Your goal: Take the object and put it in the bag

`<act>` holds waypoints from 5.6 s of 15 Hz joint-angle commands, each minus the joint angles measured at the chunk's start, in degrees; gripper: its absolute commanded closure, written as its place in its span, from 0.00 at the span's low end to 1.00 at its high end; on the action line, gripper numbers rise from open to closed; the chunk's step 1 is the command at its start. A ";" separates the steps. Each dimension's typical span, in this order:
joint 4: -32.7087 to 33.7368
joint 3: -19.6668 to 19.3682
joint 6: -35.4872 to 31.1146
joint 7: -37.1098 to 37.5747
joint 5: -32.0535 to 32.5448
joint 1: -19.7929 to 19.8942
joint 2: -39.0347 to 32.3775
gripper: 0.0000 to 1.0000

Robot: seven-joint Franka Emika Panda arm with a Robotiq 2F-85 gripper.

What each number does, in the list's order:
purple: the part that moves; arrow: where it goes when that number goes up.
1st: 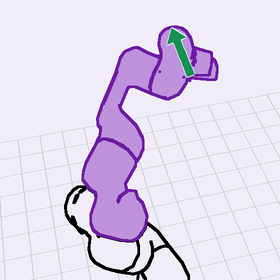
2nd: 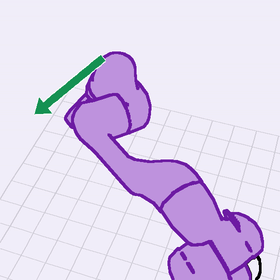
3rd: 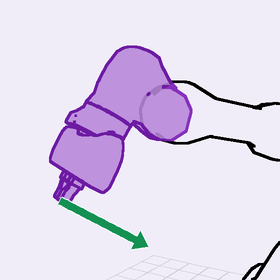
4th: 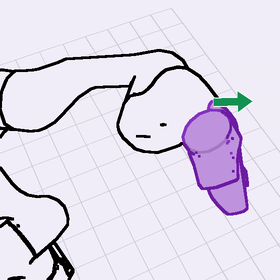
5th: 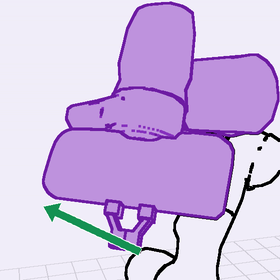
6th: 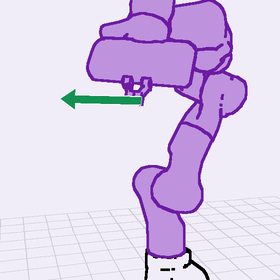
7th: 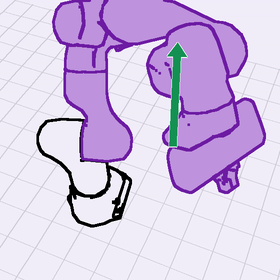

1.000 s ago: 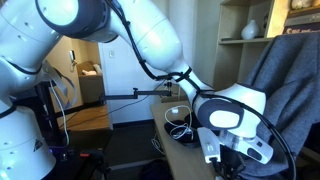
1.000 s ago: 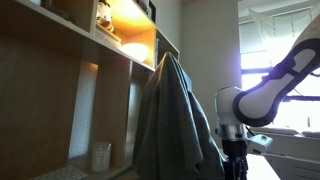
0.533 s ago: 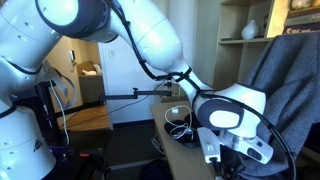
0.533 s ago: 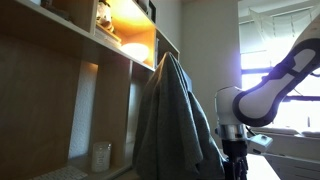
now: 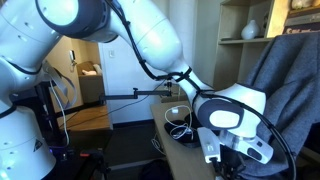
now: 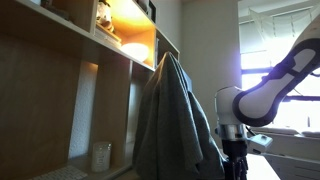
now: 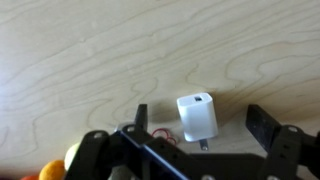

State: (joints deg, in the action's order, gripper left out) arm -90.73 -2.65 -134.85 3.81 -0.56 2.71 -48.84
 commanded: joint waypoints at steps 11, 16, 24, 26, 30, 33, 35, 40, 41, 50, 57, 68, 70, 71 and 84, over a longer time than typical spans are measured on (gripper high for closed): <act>-1.99 0.61 -0.99 -1.29 -0.62 0.61 1.70 0.00; -4.42 1.56 -3.08 -3.32 -0.96 1.43 3.17 0.00; -11.78 1.91 -11.27 -6.24 -0.43 1.52 6.87 0.00; -12.99 1.84 -11.97 -5.92 -0.42 1.37 7.58 0.00; -13.11 1.98 -11.27 -5.86 -0.52 1.45 7.55 0.00; -12.69 2.14 -10.77 -5.93 -0.79 1.69 7.14 0.00; -12.72 2.01 -10.70 -5.86 -0.65 1.62 7.11 0.00; -10.85 1.38 -10.47 -4.82 -0.11 0.99 5.40 0.00; -10.85 1.40 -10.47 -4.82 -0.12 1.04 5.40 0.00; -10.74 1.71 -10.65 -5.12 -0.38 1.36 5.28 0.00; -11.13 1.85 -11.54 -5.41 -0.40 1.47 5.26 0.00; -10.80 1.46 -11.35 -4.89 -0.10 1.09 5.20 0.00; -10.78 1.75 -11.95 -5.07 -0.43 1.38 5.14 0.26; -10.77 1.35 -11.80 -4.73 -0.03 1.00 5.16 0.26; -13.83 0.69 -16.20 -4.50 1.64 -0.79 7.77 0.92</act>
State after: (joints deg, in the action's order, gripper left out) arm -100.96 -1.29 -146.76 -0.91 -0.10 3.16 -43.37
